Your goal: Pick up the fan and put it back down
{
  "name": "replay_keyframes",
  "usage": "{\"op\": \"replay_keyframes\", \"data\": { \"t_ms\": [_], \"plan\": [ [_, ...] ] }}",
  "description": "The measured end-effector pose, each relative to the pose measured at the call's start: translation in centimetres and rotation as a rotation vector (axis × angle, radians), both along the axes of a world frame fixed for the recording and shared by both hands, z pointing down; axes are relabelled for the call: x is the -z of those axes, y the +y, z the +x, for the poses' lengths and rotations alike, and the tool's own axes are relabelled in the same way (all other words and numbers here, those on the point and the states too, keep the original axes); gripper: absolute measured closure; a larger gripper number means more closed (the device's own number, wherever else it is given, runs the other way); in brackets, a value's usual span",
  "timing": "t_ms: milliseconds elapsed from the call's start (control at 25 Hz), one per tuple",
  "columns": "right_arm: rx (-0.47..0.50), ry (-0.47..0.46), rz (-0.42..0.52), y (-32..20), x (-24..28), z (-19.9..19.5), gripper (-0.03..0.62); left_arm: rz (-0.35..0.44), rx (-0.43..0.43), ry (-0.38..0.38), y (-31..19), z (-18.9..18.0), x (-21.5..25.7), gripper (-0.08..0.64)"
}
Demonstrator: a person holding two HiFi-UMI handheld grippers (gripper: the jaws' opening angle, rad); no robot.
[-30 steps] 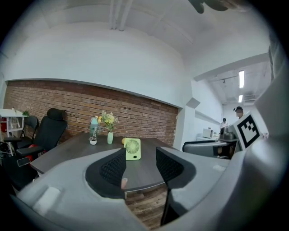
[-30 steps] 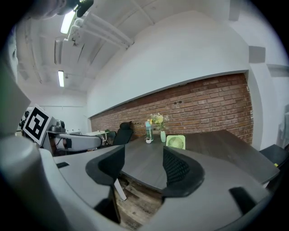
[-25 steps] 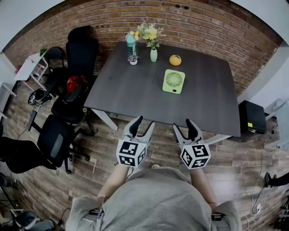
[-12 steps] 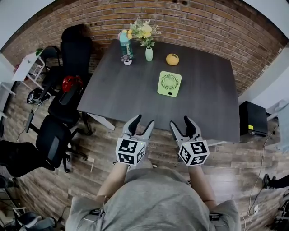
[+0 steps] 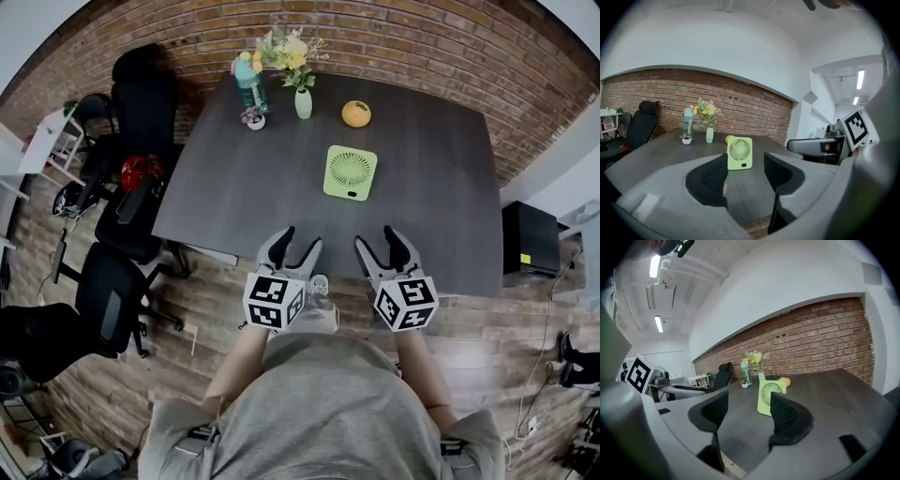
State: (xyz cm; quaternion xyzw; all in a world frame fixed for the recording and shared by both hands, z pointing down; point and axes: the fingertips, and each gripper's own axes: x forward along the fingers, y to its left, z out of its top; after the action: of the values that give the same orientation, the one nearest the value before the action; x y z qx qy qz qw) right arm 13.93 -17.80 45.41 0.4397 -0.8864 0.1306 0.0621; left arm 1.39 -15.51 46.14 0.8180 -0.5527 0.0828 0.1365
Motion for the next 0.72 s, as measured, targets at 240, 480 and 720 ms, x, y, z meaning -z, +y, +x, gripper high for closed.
{"op": "replay_keyframes", "data": {
  "t_ms": [240,480,720],
  "plan": [
    [0.008,0.028,-0.026,-4.2,-0.8,-1.0,0.326,-0.036,-0.032,-0.019,-4.6,-0.4,-1.2,0.325],
    [0.002,0.048,-0.065,-8.6,-2.2,-1.8,0.326,-0.082,-0.08,-0.025,-9.1,-0.2,-3.0,0.313],
    [-0.015,0.067,-0.106,-12.6,-4.4,-1.8,0.326,-0.131,-0.151,-0.054,-12.8,0.5,-5.7,0.302]
  ]
}}
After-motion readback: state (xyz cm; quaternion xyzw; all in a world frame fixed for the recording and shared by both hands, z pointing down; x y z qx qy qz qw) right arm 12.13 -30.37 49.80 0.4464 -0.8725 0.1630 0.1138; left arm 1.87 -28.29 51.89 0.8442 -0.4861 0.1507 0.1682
